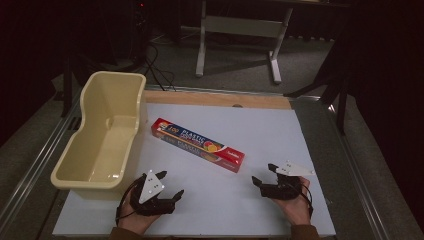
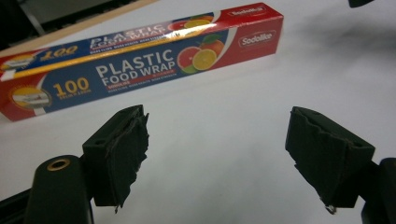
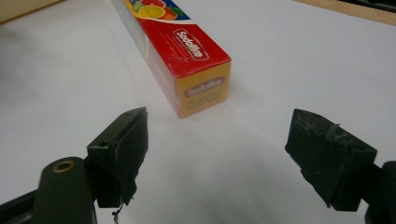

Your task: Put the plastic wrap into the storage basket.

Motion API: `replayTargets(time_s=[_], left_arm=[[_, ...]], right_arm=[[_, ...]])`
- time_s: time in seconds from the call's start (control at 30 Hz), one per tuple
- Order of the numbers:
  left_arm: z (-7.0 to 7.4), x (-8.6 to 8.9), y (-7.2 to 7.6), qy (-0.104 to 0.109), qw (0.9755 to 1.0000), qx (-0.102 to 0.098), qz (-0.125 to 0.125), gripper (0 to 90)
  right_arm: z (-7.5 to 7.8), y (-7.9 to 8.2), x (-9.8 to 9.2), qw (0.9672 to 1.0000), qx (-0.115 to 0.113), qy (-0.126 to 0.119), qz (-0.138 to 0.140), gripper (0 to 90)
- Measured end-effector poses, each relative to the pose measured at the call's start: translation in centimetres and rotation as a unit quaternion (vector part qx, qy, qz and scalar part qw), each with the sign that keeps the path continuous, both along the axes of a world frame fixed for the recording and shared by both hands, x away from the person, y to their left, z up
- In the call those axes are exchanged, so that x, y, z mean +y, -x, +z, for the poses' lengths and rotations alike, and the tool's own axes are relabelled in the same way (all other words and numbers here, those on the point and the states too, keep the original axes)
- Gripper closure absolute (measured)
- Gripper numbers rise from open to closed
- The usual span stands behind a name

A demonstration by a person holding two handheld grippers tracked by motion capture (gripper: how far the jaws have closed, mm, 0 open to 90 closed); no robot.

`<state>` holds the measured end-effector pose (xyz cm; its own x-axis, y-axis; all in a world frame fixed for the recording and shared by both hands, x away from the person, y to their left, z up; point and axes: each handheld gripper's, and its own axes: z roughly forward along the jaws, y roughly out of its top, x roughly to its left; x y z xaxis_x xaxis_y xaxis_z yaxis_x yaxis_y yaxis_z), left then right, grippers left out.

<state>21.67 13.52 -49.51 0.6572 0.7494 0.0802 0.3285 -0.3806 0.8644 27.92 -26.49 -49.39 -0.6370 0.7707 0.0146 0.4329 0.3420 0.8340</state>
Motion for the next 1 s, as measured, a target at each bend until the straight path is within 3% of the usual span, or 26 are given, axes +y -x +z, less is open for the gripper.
replayTargets(time_s=[0.27,0.37,0.63,0.73,1.0], left_arm=[[-0.1,0.1,-0.3,-0.001,1.0,0.007,-0.002,18.2],[-0.1,0.2,-0.5,0.001,0.9999,0.011,0.0,17.3],[0.2,0.6,-0.5,0.012,0.9999,-0.001,0.01,18.4],[0.2,0.6,-0.5,0.016,0.9998,-0.005,0.012,18.5],[0.4,0.8,-0.5,0.02,0.9996,-0.011,0.017,18.7]], right_arm=[[0.2,0.2,0.8,0.9999,-0.002,-0.003,0.011,21.3],[0.3,0.0,1.5,0.9996,0.002,-0.017,0.022,22.9],[2.0,-0.7,5.0,0.9976,-0.016,-0.02,0.064,23.8],[3.0,-1.3,6.8,0.9961,-0.01,-0.021,0.085,23.9],[4.9,-3.7,10.5,0.9927,-0.033,-0.003,0.116,25.3]])
